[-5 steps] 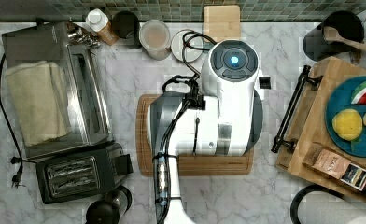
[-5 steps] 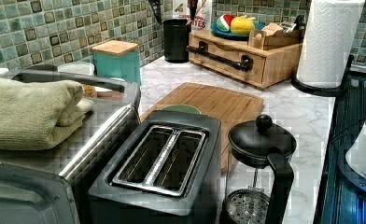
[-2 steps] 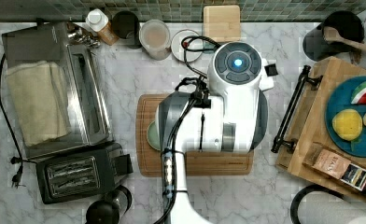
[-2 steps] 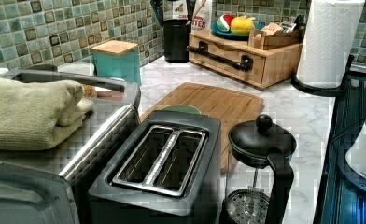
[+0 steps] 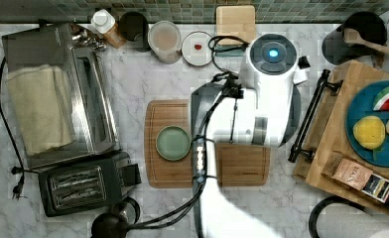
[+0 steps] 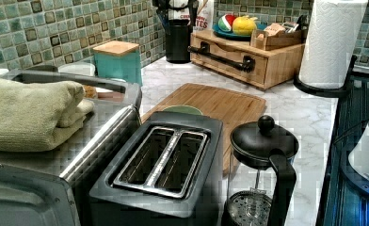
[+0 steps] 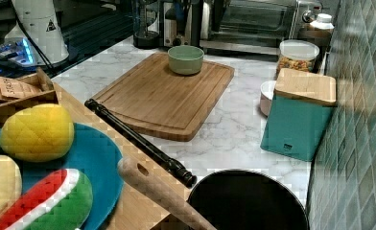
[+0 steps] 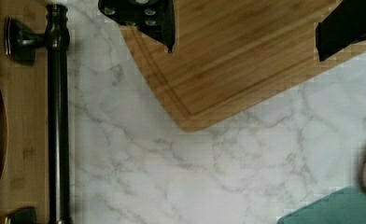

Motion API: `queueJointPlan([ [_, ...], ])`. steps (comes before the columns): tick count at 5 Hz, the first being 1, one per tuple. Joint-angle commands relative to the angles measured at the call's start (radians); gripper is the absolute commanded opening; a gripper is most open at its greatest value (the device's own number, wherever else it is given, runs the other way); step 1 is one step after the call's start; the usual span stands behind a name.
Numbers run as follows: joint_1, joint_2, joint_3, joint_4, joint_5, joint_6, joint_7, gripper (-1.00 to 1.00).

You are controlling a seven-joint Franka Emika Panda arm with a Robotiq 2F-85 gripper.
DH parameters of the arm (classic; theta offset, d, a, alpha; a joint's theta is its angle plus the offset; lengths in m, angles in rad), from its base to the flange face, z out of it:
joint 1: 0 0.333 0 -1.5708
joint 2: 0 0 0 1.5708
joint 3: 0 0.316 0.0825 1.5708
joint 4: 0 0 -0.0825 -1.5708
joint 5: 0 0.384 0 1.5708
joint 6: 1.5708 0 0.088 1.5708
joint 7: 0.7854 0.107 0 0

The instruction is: Open the drawer.

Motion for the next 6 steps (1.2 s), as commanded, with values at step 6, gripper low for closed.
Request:
queueJointPlan([
  [6,-0.151,0.151,-0.08,-0.044,-0.113,0.331,-0.184,1.0],
])
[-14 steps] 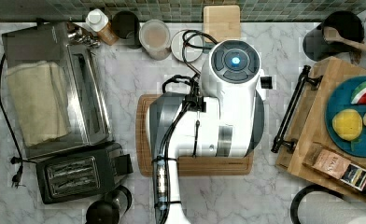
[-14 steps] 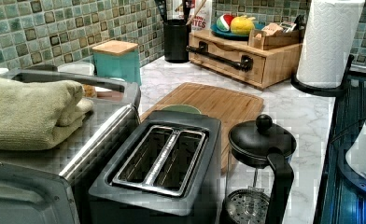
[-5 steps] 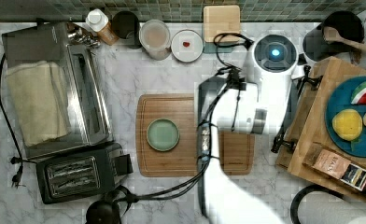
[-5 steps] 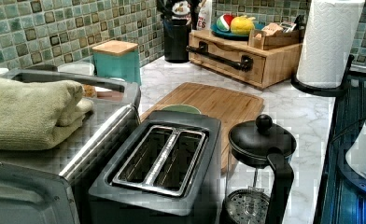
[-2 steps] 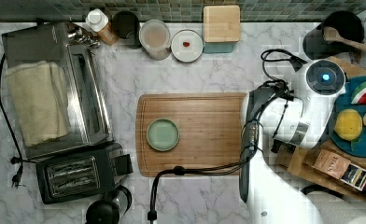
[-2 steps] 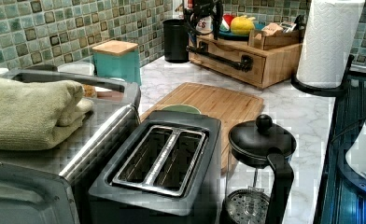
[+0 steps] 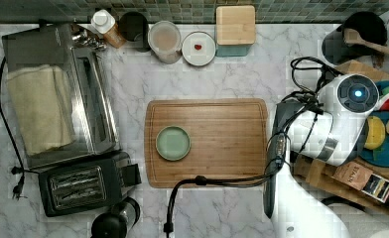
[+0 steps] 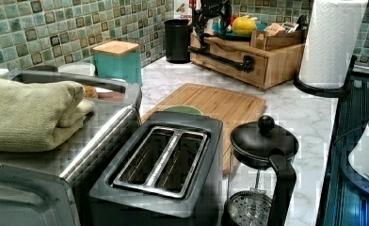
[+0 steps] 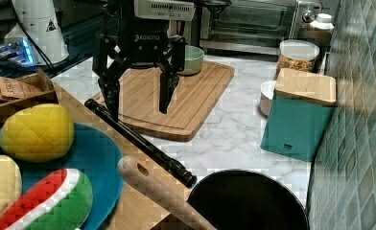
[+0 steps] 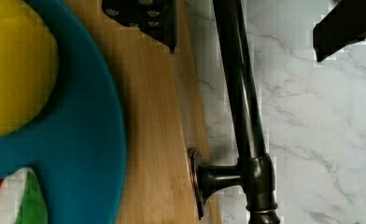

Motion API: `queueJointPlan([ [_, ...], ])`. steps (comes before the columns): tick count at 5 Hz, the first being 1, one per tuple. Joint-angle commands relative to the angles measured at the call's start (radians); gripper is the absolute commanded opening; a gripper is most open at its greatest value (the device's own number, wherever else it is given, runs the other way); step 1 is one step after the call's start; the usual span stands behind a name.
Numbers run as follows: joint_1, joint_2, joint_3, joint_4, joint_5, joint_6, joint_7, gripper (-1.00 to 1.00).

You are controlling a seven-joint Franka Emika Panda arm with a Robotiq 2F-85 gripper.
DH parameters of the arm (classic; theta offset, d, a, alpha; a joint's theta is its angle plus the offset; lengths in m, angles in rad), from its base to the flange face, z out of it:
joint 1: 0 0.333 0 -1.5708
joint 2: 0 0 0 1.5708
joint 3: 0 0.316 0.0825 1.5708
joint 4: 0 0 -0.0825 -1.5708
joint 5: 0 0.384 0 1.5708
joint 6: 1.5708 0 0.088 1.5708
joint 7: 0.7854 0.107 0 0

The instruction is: Open the drawer.

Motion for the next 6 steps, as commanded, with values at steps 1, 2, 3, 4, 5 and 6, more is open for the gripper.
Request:
queueJointPlan([
  [1,0.039,0.055,0.03,0.064,-0.073,-0.035,-0.062,1.0],
  [2,0.007,0.08,0.038,0.049,-0.054,0.002,-0.089,1.0],
  [3,0.003,0.099,0.025,0.03,-0.064,0.029,-0.074,1.0],
  [4,-0.001,0.104,0.014,-0.003,-0.069,0.083,-0.055,1.0],
  [5,-0.016,0.133,0.039,0.005,-0.026,0.11,-0.094,1.0],
  [6,-0.016,0.168,0.064,0.036,0.011,0.091,-0.124,1.0],
])
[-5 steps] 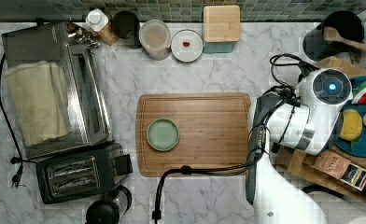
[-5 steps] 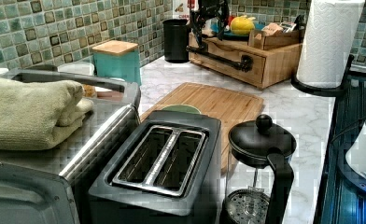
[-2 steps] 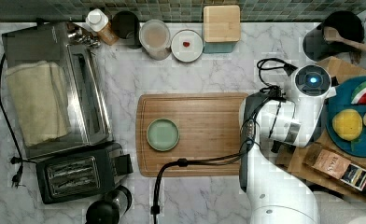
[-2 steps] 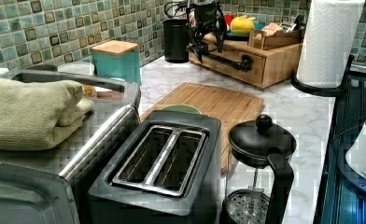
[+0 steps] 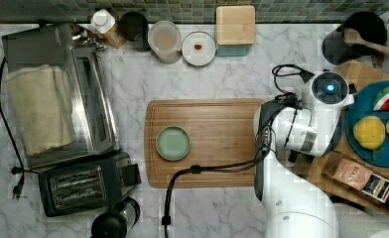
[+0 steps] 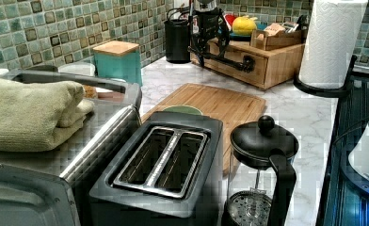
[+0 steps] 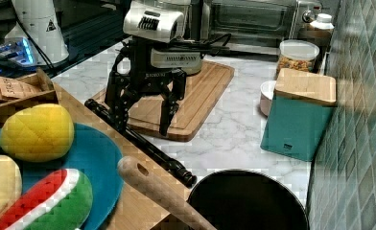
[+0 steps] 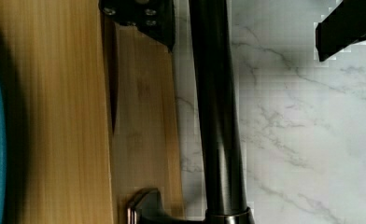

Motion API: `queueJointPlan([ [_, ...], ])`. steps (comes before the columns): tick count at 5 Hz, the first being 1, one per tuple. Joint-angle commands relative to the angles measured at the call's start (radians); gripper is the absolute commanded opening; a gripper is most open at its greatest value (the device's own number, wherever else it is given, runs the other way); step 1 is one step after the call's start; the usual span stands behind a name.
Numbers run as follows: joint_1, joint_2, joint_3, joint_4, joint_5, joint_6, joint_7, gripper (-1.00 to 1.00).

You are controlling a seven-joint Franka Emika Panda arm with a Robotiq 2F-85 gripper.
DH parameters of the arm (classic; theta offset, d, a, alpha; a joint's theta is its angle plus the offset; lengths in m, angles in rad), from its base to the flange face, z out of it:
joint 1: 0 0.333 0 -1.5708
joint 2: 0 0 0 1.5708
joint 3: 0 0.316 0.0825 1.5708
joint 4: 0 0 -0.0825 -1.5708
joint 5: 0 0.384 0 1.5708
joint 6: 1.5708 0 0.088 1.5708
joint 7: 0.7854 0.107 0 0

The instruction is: Open the drawer.

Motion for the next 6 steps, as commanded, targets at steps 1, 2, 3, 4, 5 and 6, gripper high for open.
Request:
queueJointPlan([
  [1,-0.033,0.095,0.087,0.06,0.077,0.091,-0.138,1.0],
  [2,-0.012,0.115,0.105,0.056,0.118,0.122,-0.139,1.0],
  [3,0.057,0.094,0.119,0.057,0.118,0.066,0.007,1.0],
  [4,0.116,0.096,0.138,0.061,0.136,0.054,0.075,1.0],
  [5,0.176,0.114,0.17,0.097,0.145,0.014,0.144,1.0],
  [6,0.2,0.131,0.193,0.138,0.155,0.012,0.202,1.0],
])
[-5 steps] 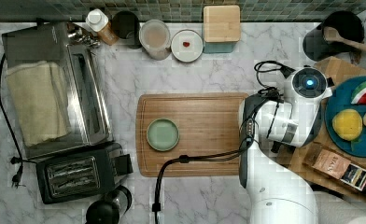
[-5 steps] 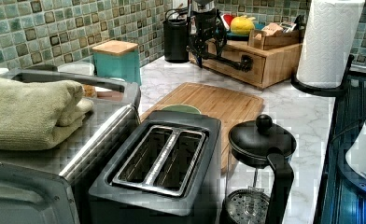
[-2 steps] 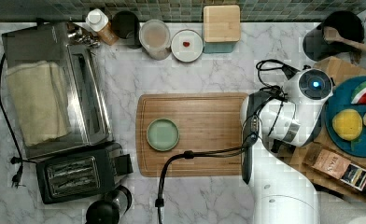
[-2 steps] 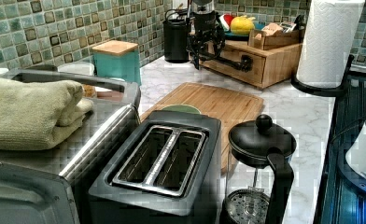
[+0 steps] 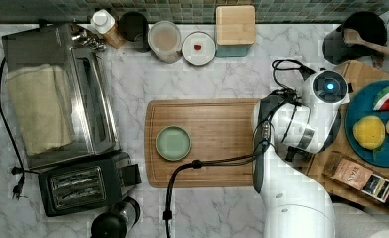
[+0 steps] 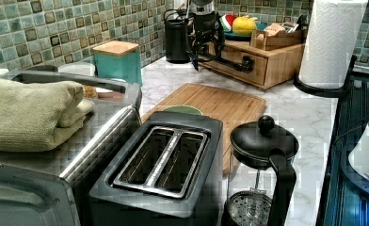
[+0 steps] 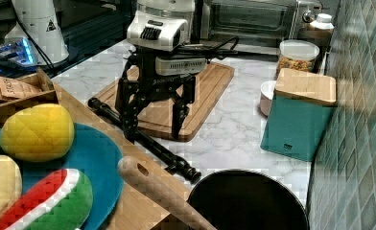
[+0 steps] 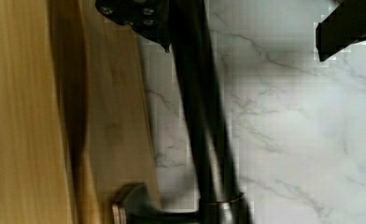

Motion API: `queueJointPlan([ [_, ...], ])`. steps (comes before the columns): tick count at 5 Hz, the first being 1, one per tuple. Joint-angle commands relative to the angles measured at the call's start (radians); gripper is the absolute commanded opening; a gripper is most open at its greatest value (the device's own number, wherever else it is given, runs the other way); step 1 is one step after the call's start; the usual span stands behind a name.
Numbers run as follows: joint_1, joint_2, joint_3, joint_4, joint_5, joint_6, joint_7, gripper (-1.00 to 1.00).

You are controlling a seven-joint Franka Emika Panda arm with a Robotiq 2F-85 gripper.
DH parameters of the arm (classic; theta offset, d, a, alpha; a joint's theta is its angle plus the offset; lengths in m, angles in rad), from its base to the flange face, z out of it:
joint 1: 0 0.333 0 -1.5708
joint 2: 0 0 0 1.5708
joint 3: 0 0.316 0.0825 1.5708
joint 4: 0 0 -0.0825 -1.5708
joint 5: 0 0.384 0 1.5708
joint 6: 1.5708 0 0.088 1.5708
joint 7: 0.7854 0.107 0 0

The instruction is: Open the drawer.

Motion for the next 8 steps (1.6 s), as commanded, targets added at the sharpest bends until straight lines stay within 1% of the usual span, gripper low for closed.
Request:
queueJointPlan([
  [1,0.231,0.123,0.176,0.162,0.084,-0.033,0.239,1.0],
  [2,0.247,0.155,0.207,0.227,0.086,-0.084,0.29,1.0],
  [3,0.273,0.175,0.211,0.26,0.083,-0.078,0.362,1.0],
  [4,0.31,0.204,0.2,0.307,0.061,-0.071,0.482,1.0],
  [5,0.33,0.225,0.213,0.351,0.068,-0.073,0.574,1.0],
  [6,0.345,0.275,0.221,0.427,0.063,-0.058,0.622,1.0],
  [7,0.385,0.237,0.189,0.375,0.036,0.019,0.691,1.0],
  [8,0.381,0.237,0.194,0.375,0.031,0.019,0.693,1.0],
])
